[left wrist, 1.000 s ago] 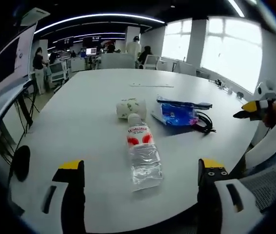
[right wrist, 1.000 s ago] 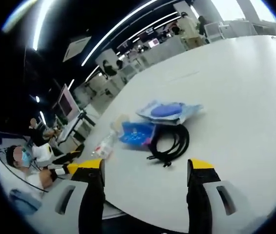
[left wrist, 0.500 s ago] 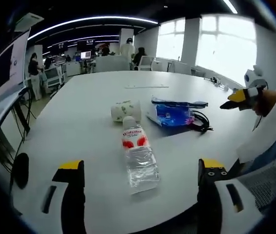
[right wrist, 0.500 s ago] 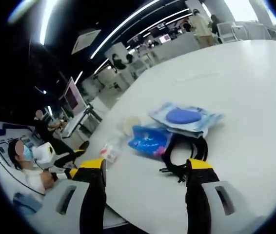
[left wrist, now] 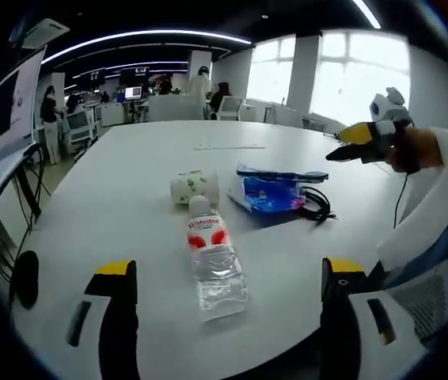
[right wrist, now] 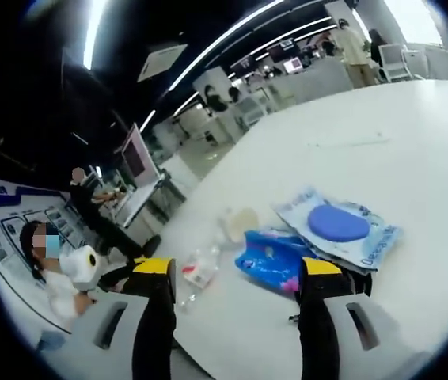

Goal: Arrange the tabletop items into an orderly group along one side of the table until the central work area is clear of visible clutter.

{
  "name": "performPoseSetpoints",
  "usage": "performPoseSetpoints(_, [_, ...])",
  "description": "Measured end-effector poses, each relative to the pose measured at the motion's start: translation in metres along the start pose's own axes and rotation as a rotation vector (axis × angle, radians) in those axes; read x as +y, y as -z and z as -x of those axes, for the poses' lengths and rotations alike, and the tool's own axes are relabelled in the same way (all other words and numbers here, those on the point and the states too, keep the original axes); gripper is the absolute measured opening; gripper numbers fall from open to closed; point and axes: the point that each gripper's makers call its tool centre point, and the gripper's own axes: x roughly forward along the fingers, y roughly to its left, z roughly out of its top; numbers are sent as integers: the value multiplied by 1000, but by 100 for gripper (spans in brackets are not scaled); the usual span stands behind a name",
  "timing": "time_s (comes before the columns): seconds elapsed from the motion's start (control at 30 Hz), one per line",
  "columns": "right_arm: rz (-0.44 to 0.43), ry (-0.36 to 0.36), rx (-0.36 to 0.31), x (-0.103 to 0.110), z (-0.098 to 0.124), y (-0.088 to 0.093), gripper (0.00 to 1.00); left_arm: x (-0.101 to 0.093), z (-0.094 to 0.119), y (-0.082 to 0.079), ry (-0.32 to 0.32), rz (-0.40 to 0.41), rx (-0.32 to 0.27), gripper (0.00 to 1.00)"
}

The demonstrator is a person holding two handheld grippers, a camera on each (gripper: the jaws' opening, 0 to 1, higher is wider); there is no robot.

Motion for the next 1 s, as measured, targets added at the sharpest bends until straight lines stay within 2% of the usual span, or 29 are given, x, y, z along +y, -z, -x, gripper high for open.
performPoseSetpoints(0.17, [-27,-30,-11,6,-13,-13,60,0,0,3,-1,-7,18,99])
performPoseSetpoints(0.37, [-20,-74,14,18,-37,-23,58,-2,0,4,1,-24,28,99])
performPoseSetpoints(0.5, [-21,-98,29,25,-49,-29,57,-1,4,-2,-10,-12,6,98])
performPoseSetpoints(0.63, [-19,-116,50,30,-62,-31,56,1,10,-6,-44,-26,3,97])
performPoseSetpoints(0.73, [-25,-126,69,31,-71,-30,55,-6,14,-9,-32,-22,-14,98])
performPoseSetpoints(0.83, [-24,-133,91,32,-80,-28,55,-16,17,-12,-9,-31,-39,95])
performPoseSetpoints(1.0, [-25,-129,126,33,-94,-26,56,-23,19,-7,-20,-79,-17,97])
